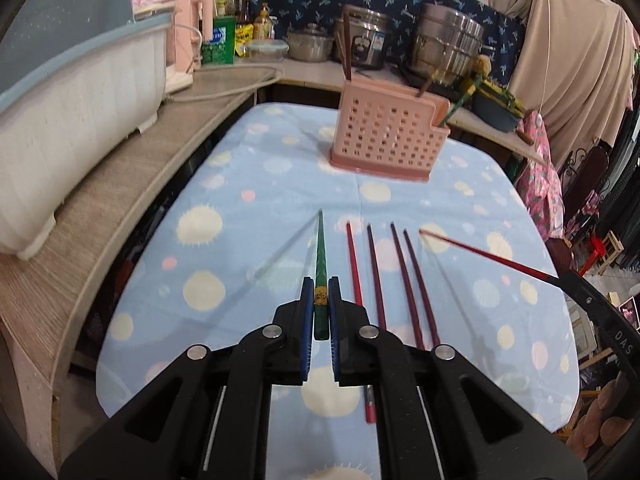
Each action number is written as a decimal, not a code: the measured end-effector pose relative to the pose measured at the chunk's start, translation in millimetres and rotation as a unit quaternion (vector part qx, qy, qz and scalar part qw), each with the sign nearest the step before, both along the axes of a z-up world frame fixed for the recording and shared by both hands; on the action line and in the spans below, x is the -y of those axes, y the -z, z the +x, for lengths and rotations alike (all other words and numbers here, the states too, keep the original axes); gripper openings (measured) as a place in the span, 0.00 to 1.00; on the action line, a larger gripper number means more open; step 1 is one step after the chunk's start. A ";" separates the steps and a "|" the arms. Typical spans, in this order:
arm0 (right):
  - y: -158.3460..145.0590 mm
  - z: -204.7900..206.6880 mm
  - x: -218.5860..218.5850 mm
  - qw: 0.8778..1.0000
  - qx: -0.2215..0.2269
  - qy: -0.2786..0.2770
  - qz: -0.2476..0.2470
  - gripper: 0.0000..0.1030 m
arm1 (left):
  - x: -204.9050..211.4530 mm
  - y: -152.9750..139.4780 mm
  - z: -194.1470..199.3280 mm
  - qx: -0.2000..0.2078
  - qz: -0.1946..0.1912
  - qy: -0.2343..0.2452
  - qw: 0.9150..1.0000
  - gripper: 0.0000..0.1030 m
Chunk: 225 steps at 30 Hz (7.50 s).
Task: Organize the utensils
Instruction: 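Lift both held chopsticks and carry them over the pink basket, then lower both chopsticks into the pink basket and open both tools, then move both open tools back down to the four remaining chopsticks, then grasp a red chopstick with the left tool while the right tool grasps a dark red chopstick, then lift both held chopsticks and carry them over the pink basket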
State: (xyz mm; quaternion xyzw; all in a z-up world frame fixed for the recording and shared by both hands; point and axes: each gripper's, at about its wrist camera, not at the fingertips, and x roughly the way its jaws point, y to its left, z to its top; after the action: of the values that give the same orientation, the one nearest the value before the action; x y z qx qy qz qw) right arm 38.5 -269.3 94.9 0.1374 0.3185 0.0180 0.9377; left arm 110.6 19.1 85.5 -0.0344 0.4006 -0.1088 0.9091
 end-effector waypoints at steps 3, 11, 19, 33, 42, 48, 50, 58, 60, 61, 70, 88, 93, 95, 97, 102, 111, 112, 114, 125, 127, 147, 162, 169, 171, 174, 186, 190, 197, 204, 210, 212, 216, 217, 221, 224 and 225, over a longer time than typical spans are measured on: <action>-20.4 9.3 4.8 1.000 0.023 0.003 -0.001 0.07 | 1.2 -17.9 10.8 0.019 0.000 -0.002 1.000 0.07; -59.6 39.0 12.2 0.998 0.066 0.007 -0.001 0.07 | 10.5 -58.8 45.2 0.050 -0.015 0.001 0.999 0.07; -89.7 70.4 23.5 0.995 0.096 0.009 0.024 0.07 | 18.1 -99.4 80.6 0.068 -0.044 0.006 0.997 0.07; -166.8 145.0 42.9 0.981 0.182 0.024 0.056 0.07 | 47.2 -207.2 142.8 0.191 -0.085 -0.004 0.978 0.07; -189.1 211.2 46.3 0.978 0.199 0.031 0.054 0.07 | 75.6 -226.6 199.2 0.229 -0.063 -0.026 0.971 0.07; -168.9 247.0 43.9 0.983 0.177 0.028 0.049 0.07 | 85.0 -202.7 226.5 0.216 -0.046 -0.026 0.975 0.07; -154.8 256.8 43.0 0.985 0.163 0.026 0.049 0.07 | 84.9 -190.9 232.7 0.205 -0.045 -0.026 0.977 0.07; -106.0 279.0 39.9 0.992 0.120 0.024 0.044 0.07 | 88.0 -142.3 252.6 0.158 -0.036 -0.025 0.986 0.07; -97.9 282.0 37.8 0.993 0.110 0.024 0.038 0.07 | 87.3 -134.4 255.9 0.147 -0.038 -0.026 0.988 0.07; -95.1 282.9 37.1 0.993 0.106 0.022 0.038 0.07 | 86.5 -131.6 255.7 0.144 -0.039 -0.026 0.988 0.07; -93.0 269.1 30.8 0.993 0.109 0.022 0.030 0.20 | 77.9 -122.1 244.0 0.139 -0.034 -0.034 0.989 0.23; -87.4 181.6 11.0 0.994 0.101 -0.004 0.049 0.21 | 68.8 -113.2 165.7 0.134 0.005 -0.023 0.991 0.34; -75.2 150.0 1.7 0.995 0.090 -0.011 0.047 0.22 | 66.1 -102.1 141.2 0.118 0.012 -0.023 0.993 0.35; -69.1 138.1 -2.0 0.995 0.085 -0.015 0.049 0.22 | 64.8 -95.1 131.2 0.112 0.015 -0.022 0.993 0.35; -60.7 124.4 -5.4 0.996 0.077 -0.019 0.052 0.22 | 63.4 -88.1 122.3 0.105 0.018 -0.021 0.994 0.35; -37.2 96.5 -8.8 0.996 0.052 -0.020 0.066 0.22 | 59.8 -67.1 99.9 0.081 0.015 -0.017 0.996 0.35; 13.8 54.5 -10.6 0.998 -0.002 -0.011 0.065 0.22 | 52.2 -19.9 54.8 0.044 0.025 -0.010 0.999 0.35; 19.0 50.2 -10.5 0.998 -0.008 -0.009 0.064 0.22 | 51.1 -15.0 49.6 0.041 0.027 -0.011 0.999 0.35; 29.3 41.7 -11.8 0.998 -0.017 -0.008 0.055 0.22 | 48.1 -5.4 41.6 0.034 0.028 -0.009 0.999 0.35; 78.3 2.2 -41.5 0.997 -0.067 -0.038 0.017 0.22 | 36.3 49.6 6.6 -0.014 0.035 -0.002 0.999 0.35; 85.0 -2.3 -48.0 0.996 -0.072 -0.044 0.011 0.22 | 34.9 57.1 1.8 -0.022 0.035 -0.001 0.999 0.35; 121.8 -17.2 -71.5 0.992 -0.107 -0.060 -0.027 0.17 | 34.4 91.6 -23.1 -0.054 0.035 0.012 0.998 0.46; 124.0 -22.0 -62.7 0.993 -0.103 -0.045 -0.028 0.07 | 43.2 109.4 -41.1 -0.074 0.040 0.040 0.996 0.46; 124.6 -22.4 -62.1 0.994 -0.100 -0.044 -0.027 0.07 | 45.5 113.1 -43.9 -0.069 0.053 0.042 0.995 0.45; 124.8 -22.4 -61.8 0.994 -0.099 -0.044 -0.026 0.07 | 45.4 113.0 -44.2 -0.067 0.055 0.041 0.995 0.42; 124.6 -22.5 -62.1 0.994 -0.099 -0.043 -0.027 0.07 | 45.1 113.0 -44.0 -0.065 0.059 0.041 0.995 0.33; 124.4 -23.6 -62.5 0.994 -0.097 -0.042 -0.029 0.07 | 41.9 112.9 -42.0 -0.070 0.046 0.047 0.995 0.07; 123.5 -23.6 -62.1 0.994 -0.099 -0.041 -0.025 0.07 | 40.9 111.5 -41.4 -0.076 0.035 0.050 0.995 0.07; 117.3 -23.6 -53.0 0.994 -0.101 -0.032 0.002 0.07 | 39.0 97.4 -42.5 -0.070 0.028 0.050 0.996 0.07; 86.1 -22.4 -41.0 0.997 -0.070 -0.022 0.013 0.06 | 34.5 64.9 -38.9 -0.049 0.010 0.046 0.998 0.07; 51.9 -11.3 -27.4 0.999 -0.037 -0.013 0.028 0.07 | 31.4 32.4 -26.3 -0.019 -0.001 0.040 0.999 0.07; 39.1 -6.1 -21.8 0.999 -0.023 -0.010 0.033 0.07 | 31.3 20.0 -21.1 -0.006 -0.002 0.037 0.999 0.07; 11.4 4.8 -11.6 0.999 0.009 0.000 0.035 0.07 | 31.7 -5.5 -10.1 0.025 -0.006 0.034 0.999 0.07; 4.5 7.6 -9.1 0.999 0.017 0.002 0.034 0.07 | 32.4 -12.3 -6.2 0.031 -0.007 0.034 0.999 0.07; -24.7 21.1 -1.9 0.998 0.049 0.005 0.027 0.07 | 36.1 -39.3 11.9 0.055 -0.013 0.033 0.998 0.07; -44.1 31.2 1.3 0.997 0.070 0.004 0.024 0.07 | 39.5 -59.7 25.4 0.072 -0.019 0.034 0.997 0.07; -51.0 35.0 2.4 0.997 0.078 0.004 0.023 0.07 | 41.2 -67.5 31.0 0.079 -0.021 0.035 0.996 0.07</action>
State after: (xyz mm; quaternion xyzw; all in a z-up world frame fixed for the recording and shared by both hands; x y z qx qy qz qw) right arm 73.5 -271.8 145.9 0.1585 0.2437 0.0321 0.9563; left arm 141.6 -22.0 153.0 -0.0310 0.3263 -0.1510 0.9326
